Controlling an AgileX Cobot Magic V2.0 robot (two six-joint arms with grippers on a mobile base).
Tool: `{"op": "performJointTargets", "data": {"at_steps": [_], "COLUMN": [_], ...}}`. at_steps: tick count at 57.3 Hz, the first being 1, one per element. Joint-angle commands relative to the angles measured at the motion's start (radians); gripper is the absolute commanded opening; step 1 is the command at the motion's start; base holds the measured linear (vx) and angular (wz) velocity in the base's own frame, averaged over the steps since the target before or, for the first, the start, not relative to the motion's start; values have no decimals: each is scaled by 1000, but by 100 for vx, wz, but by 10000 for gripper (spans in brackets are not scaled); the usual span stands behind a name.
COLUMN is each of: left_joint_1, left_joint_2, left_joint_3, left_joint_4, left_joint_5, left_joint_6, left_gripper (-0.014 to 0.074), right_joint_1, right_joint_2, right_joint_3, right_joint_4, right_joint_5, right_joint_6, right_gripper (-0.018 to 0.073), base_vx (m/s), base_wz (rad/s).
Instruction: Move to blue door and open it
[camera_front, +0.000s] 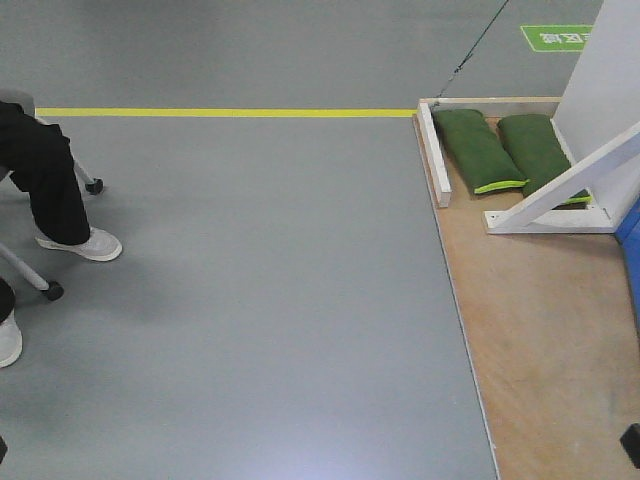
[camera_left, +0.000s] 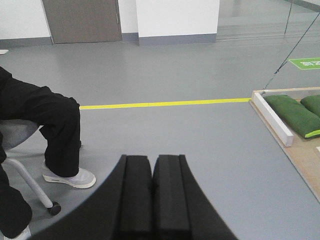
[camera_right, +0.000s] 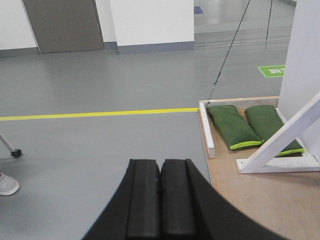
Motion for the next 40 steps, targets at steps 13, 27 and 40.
{"op": "performJointTargets", "data": {"at_steps": [13,27,40], "left_joint_1": [-6,-6,-6], "left_joint_2": [-11,-11,-11], "left_joint_3": [-26,-26,-26], "left_joint_4": [-3,-3,-3], "left_joint_5": [-85,-85,-85], "left_joint_6": [-7,-7,-7], "left_gripper": [73,73,73], "right_joint_1": [-4,-4,-4], "right_joint_2": [368,646,734], "right_joint_3": [-635,-1045,-1099], "right_joint_4": [12,81,82], "right_joint_5": [148,86,-111], "right_joint_6": [-8,-8,-8], "right_gripper": [12,12,12], "base_vx": [0,0,0], "base_wz": [0,0,0]}}
